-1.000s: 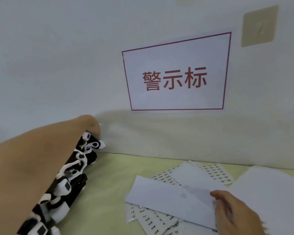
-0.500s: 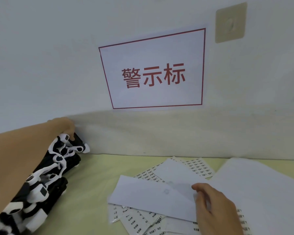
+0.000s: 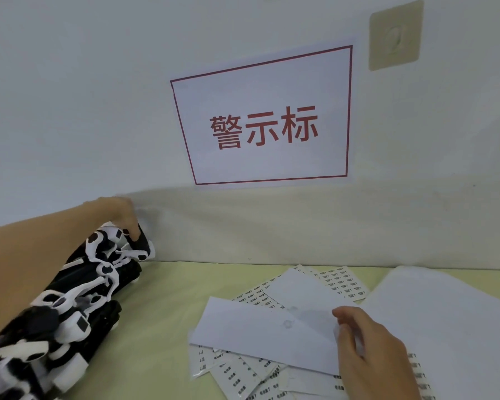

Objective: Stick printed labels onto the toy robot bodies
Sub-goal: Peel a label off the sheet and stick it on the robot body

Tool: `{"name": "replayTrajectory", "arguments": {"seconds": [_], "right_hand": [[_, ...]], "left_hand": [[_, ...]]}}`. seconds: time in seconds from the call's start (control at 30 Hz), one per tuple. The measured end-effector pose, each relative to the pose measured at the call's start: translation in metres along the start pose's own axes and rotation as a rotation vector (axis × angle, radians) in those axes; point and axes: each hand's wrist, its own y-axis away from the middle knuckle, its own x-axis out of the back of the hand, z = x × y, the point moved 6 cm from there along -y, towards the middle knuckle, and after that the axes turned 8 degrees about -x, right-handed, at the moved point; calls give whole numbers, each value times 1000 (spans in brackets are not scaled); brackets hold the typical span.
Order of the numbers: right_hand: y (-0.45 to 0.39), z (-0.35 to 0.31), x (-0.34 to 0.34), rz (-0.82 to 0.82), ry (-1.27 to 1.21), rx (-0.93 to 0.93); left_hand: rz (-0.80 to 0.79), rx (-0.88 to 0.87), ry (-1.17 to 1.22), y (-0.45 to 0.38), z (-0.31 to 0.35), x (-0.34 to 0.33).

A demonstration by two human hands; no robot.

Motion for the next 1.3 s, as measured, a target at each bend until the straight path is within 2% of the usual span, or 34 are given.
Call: {"name": "replayTrajectory", "arguments": {"seconds": [0.23,0.37,0.43,0.53,0.73,0.83,0.93,1.13,1.3], "right_hand": [[0,1,1,-1,-1,-7],[0,0,1,-21,8,-10],[1,0,2,-20,-1,-11],[3,0,5,-2,-29,-12],[4,-1,11,51,-100,-33],[3,3,19,94,-206,-116],[3,6,24,98,-270,-164],[3,7,20,89,-223,-142],[1,5,15,59,-152,-81]], "left_hand": [[-7,-179,-142,34,48,13],[206,-315,-350,57,90,26],[307,-387,-327,73,111,30],[381,-441,-117,98,137,29],[360,-464,593,141,193,15],[346,-349,1019,153,220,-1],[319,-132,1454,164,239,-40],[347,80,1733,195,263,-100],[215,-83,2002,198,280,-108]]}}
